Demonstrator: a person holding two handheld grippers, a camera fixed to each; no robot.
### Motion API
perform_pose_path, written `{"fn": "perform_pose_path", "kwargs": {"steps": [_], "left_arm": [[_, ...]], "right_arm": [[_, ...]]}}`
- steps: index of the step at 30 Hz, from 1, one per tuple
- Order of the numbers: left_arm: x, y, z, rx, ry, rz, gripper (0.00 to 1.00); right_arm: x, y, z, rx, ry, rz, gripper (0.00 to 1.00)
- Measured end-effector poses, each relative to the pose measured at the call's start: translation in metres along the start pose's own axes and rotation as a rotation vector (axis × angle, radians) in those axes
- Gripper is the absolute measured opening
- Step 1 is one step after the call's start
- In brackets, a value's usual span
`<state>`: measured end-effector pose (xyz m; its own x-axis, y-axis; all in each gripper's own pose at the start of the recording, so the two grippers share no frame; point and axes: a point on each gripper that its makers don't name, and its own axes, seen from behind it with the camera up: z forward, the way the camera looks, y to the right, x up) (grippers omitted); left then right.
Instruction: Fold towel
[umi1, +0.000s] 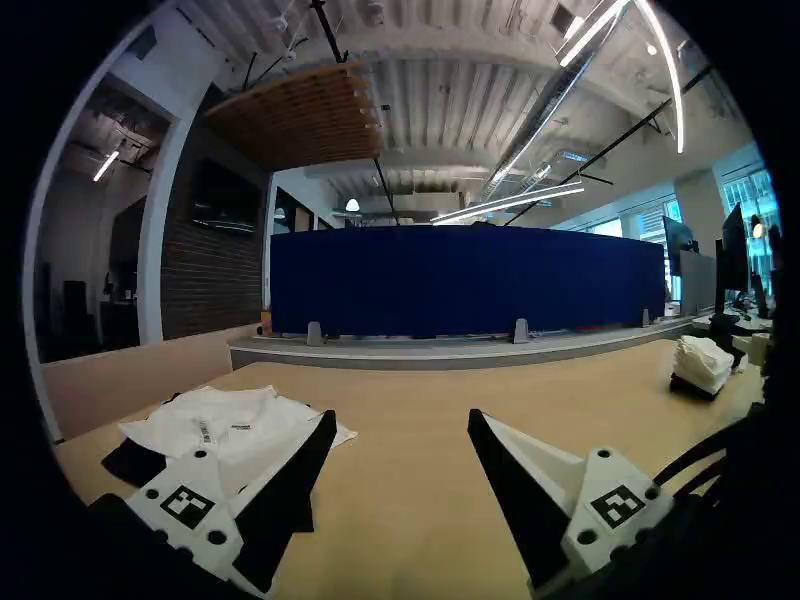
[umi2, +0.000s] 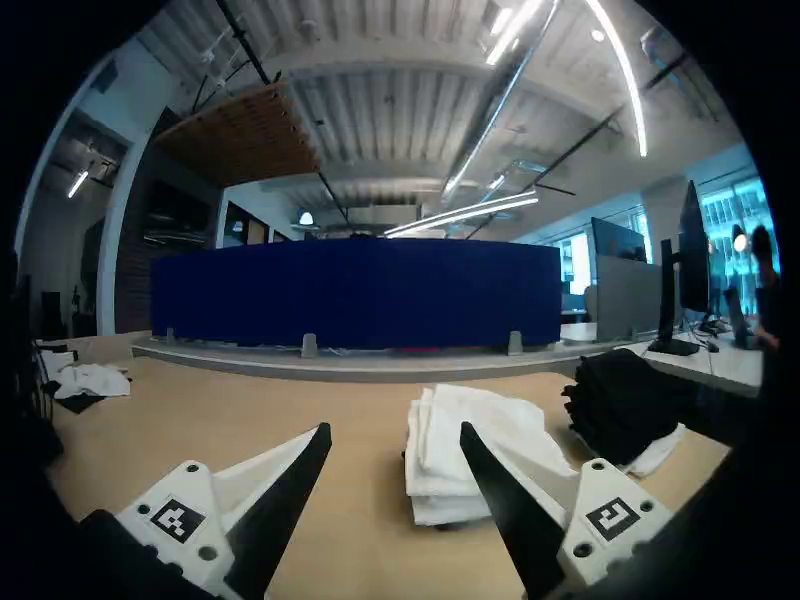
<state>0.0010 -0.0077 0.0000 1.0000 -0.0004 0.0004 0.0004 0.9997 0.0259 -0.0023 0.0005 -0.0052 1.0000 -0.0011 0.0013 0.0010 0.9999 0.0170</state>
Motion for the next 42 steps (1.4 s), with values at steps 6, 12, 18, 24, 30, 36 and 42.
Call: {"fn": "perform_pose_path", "kwargs": {"steps": [6, 12, 18, 24, 30, 36, 42], "left_arm": [[0.0001, 0.0003, 0.0002, 0.000, 0.000, 0.000, 0.98], [-0.0001, 0.0007, 0.0002, 0.000, 0.000, 0.000, 0.98], [-0.0001, 0.0008, 0.0008, 0.000, 0.000, 0.000, 0.98], [-0.0003, 0.0008, 0.0011, 0.000, 0.000, 0.000, 0.98], [-0.0002, 0.0006, 0.0009, 0.000, 0.000, 0.000, 0.98], [-0.0004, 0.0002, 0.0024, 0.000, 0.000, 0.000, 0.98], [-0.0008, -0.0002, 0.0041, 0.000, -0.001, -0.003, 0.98]], "right_arm": [[0.0004, 0.0005, 0.0007, 0.000, 0.001, 0.000, 1.00], [0.0004, -0.0002, 0.0003, 0.000, 0.000, 0.000, 1.00], [0.0007, 0.0000, -0.0005, 0.000, 0.000, 0.000, 1.00], [0.0004, 0.0001, -0.0013, 0.000, 0.000, 0.000, 1.00], [0.0007, 0.0004, -0.0021, 0.000, 0.000, 0.000, 1.00], [0.0002, 0.0007, -0.0024, 0.000, 0.000, 0.000, 1.00], [0.0006, 0.0002, -0.0028, 0.000, 0.000, 0.000, 1.00]]}}
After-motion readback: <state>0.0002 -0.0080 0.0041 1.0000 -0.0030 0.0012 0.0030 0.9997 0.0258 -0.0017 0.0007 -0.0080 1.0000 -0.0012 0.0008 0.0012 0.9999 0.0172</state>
